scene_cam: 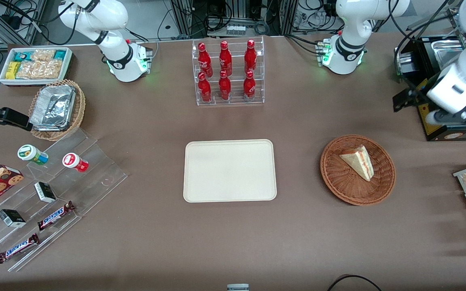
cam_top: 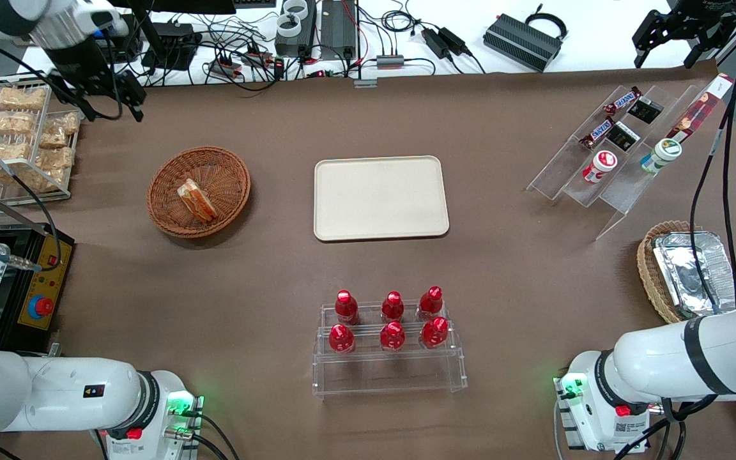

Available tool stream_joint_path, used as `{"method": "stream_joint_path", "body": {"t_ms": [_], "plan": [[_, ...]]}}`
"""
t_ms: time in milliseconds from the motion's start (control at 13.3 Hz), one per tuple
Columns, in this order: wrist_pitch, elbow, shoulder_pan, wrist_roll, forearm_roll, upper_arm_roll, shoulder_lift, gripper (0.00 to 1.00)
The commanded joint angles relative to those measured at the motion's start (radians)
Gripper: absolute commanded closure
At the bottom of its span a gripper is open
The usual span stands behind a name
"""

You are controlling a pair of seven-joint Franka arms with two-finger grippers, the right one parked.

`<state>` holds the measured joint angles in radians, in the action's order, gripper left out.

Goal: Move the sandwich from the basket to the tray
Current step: 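Lower the open left gripper over the wrapped sandwich in the basket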

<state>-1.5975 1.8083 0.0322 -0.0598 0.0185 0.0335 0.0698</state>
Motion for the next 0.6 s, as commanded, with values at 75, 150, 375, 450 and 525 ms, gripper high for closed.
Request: {"method": "stream_joint_path", "body": {"t_ms": [75,150,375,450,525], "plan": [[-0.275,0.233,-0.006,-0.159,0.014,0.002,0.022,0.0],[-0.345,0.277,-0.006,-0.229,0.014,0.002,0.021,0.0],[-0.465,0.347,-0.006,-0.354,0.014,0.0,-0.008,0.0],[-0.502,0.364,-0.006,-0.403,0.014,0.0,-0.024,0.0],[-0.527,0.371,-0.006,-0.452,0.014,0.0,-0.039,0.0]]}}
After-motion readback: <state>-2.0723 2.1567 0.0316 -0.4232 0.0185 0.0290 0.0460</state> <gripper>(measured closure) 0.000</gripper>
